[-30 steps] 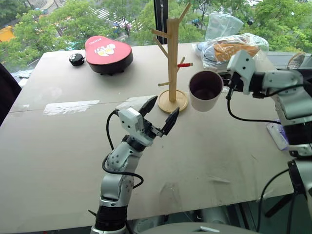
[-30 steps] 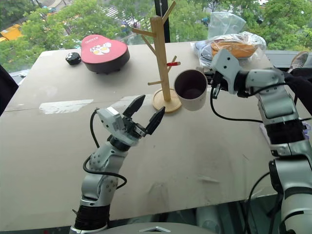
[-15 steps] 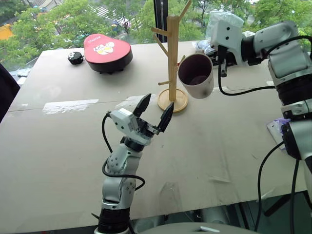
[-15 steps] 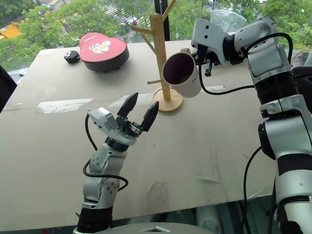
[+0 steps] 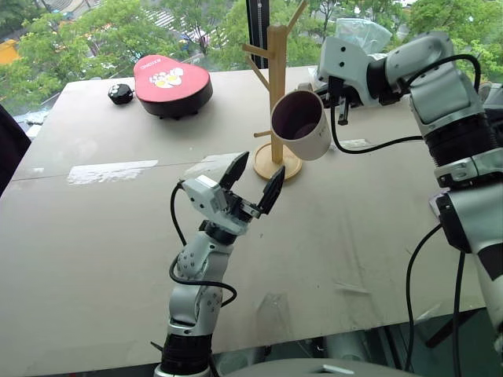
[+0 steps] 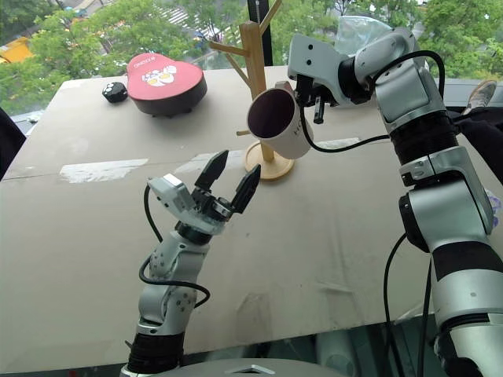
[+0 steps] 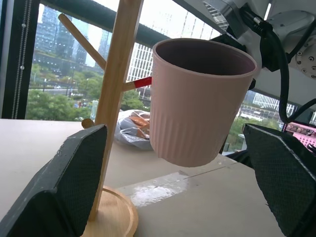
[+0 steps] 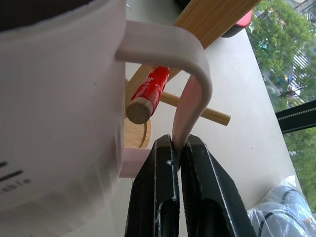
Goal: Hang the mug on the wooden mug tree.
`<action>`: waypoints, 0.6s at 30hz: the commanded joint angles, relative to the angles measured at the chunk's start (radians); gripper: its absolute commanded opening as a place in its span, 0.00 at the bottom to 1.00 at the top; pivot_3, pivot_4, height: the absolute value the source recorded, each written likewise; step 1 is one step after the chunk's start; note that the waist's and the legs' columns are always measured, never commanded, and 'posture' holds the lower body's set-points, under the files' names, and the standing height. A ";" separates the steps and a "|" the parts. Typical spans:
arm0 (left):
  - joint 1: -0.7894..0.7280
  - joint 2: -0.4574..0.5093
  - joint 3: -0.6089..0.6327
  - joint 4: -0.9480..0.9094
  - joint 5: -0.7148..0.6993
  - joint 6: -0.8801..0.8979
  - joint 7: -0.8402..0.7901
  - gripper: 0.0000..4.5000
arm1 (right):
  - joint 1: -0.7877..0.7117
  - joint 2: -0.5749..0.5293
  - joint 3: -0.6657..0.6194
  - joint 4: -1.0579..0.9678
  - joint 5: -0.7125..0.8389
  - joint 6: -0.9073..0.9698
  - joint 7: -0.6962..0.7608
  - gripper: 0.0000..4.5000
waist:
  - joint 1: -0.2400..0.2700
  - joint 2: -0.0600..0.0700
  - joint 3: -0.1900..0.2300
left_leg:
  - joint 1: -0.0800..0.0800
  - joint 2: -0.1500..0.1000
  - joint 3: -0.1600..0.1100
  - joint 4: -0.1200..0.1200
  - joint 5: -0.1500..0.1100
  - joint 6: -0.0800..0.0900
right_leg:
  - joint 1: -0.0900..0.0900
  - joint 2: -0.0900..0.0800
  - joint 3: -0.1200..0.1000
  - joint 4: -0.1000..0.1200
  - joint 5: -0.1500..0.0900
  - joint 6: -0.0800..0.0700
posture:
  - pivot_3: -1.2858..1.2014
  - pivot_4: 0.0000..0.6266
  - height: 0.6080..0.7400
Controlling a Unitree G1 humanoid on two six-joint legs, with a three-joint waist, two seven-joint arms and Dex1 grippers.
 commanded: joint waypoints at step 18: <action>0.031 0.062 -0.024 -0.054 0.034 0.006 -0.002 1.00 | 0.143 -0.113 -0.169 -0.155 0.143 0.133 0.015 0.99 | 0.007 -0.001 -0.001 | 0.000 -0.001 -0.001 0.002 0.000 0.000 | 0.001 0.000 -0.001 0.003 0.000 0.000 | 0.52 0.24 1.00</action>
